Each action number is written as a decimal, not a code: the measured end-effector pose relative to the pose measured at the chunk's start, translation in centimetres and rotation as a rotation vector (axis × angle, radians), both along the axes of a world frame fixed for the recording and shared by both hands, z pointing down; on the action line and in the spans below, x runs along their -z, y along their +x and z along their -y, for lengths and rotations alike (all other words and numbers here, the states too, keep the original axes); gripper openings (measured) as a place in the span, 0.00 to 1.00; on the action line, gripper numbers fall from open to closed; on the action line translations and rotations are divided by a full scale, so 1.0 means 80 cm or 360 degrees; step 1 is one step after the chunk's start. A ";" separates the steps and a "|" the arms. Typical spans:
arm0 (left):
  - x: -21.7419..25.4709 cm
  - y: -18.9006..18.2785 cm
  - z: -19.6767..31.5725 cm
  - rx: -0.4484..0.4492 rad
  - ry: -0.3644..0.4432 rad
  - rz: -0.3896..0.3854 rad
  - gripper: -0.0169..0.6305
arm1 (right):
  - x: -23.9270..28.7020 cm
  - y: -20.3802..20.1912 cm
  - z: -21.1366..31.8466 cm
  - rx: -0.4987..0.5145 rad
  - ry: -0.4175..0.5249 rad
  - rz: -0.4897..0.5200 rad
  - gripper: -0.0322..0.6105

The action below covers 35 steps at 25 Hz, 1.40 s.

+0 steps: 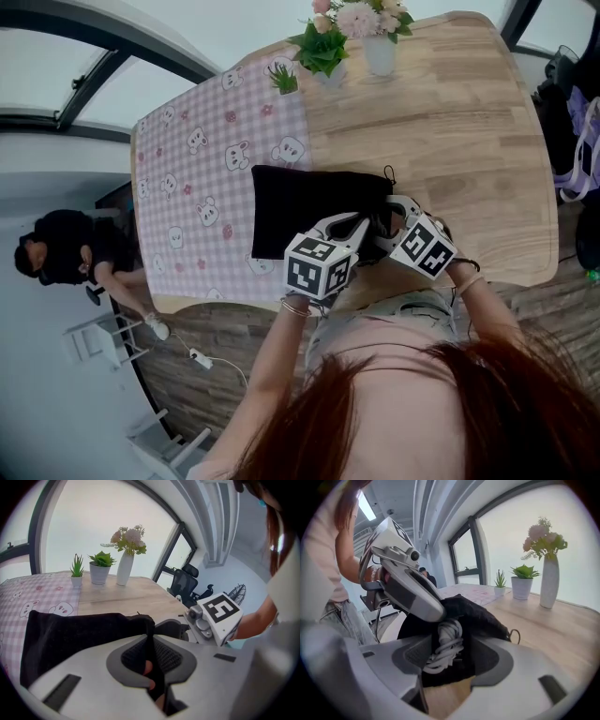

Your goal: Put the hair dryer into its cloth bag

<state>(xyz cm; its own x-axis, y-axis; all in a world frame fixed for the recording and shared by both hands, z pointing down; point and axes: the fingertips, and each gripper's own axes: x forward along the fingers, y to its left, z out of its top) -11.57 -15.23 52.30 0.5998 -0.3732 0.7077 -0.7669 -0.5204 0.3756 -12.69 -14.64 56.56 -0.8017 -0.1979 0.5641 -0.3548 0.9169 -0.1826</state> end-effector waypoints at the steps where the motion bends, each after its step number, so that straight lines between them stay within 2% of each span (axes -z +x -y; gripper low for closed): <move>1: -0.001 0.001 0.000 -0.0004 -0.0007 -0.0003 0.07 | 0.002 0.006 -0.001 -0.0026 0.0000 -0.0001 0.46; 9: -0.015 0.011 -0.003 -0.0040 -0.0055 0.0000 0.07 | 0.006 0.049 -0.009 -0.0232 0.0035 -0.0031 0.43; 19: -0.022 0.021 -0.004 -0.0043 -0.0068 -0.0002 0.07 | 0.014 0.076 -0.019 -0.0364 0.0047 -0.0045 0.42; 23: -0.028 0.026 -0.005 -0.0033 -0.0077 0.0003 0.09 | 0.013 0.087 -0.026 -0.0377 0.0053 -0.0072 0.42; 35: -0.031 0.046 -0.016 0.0021 -0.0061 0.0020 0.22 | 0.008 0.115 -0.047 -0.0361 0.0035 -0.0076 0.42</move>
<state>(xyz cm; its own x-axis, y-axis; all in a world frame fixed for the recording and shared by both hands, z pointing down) -7.89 -13.97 54.79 0.5861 -0.3532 0.7292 -0.7783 -0.4957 0.3855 -3.48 -10.85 55.92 -0.7077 -0.3826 0.5940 -0.5602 0.8162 -0.1417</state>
